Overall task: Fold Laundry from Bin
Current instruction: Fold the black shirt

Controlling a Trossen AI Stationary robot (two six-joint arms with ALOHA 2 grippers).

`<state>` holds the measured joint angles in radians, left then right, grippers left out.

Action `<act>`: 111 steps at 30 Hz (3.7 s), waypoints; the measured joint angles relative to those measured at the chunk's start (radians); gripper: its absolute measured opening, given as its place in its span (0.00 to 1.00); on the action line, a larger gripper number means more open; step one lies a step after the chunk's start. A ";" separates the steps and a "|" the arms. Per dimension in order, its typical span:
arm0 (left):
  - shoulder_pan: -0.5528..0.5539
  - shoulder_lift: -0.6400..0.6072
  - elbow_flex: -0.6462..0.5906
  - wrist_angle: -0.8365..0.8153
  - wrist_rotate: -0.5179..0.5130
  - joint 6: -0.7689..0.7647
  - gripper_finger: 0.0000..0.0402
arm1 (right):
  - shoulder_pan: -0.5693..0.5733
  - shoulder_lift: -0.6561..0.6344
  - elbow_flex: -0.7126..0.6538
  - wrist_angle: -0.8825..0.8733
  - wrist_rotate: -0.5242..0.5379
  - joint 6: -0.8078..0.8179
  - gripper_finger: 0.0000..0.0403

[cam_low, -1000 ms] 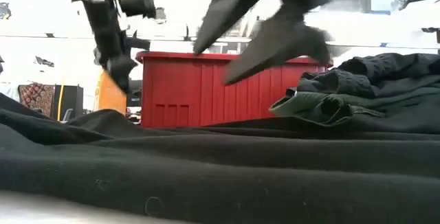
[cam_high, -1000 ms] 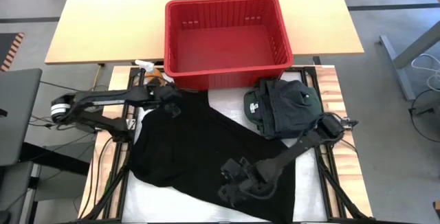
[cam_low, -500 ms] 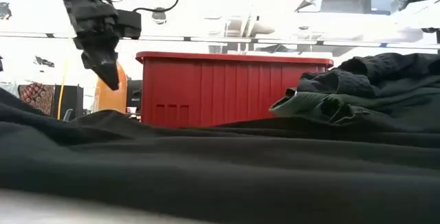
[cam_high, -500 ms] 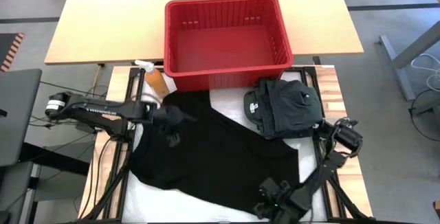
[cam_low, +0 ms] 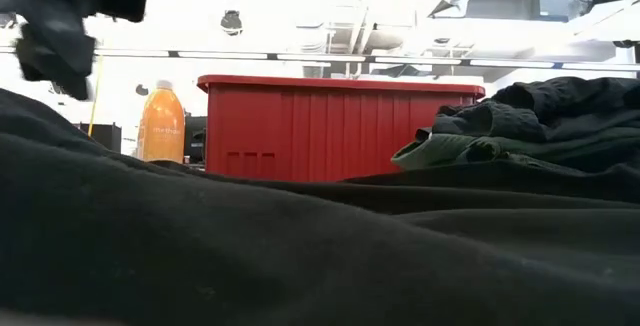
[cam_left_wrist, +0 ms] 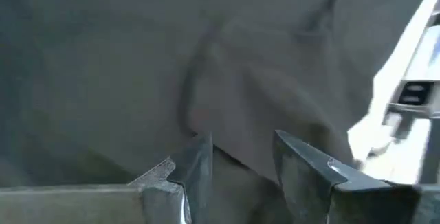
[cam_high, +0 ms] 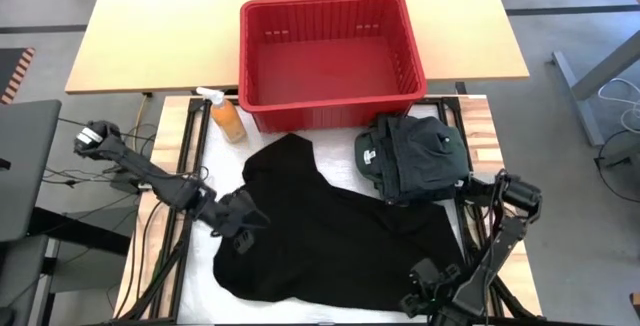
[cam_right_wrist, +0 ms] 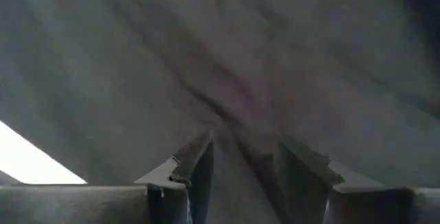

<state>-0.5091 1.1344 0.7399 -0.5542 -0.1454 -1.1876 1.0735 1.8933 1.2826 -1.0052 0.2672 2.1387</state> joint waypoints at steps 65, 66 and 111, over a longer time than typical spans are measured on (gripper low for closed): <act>0.020 -0.066 0.002 -0.229 -0.018 0.094 0.00 | -0.112 -0.198 0.034 0.043 0.217 -0.322 0.43; 0.038 -0.059 0.002 -0.225 -0.016 0.115 0.00 | -0.124 -0.198 0.034 0.092 0.233 -0.368 0.43; -0.392 0.051 -0.222 0.304 -0.045 -0.377 0.35 | -0.347 0.171 0.035 0.749 0.098 -0.724 0.43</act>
<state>-0.9012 1.1851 0.5182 -0.2503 -0.1900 -1.5645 0.7265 2.0647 1.3174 -0.2565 0.3649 1.4151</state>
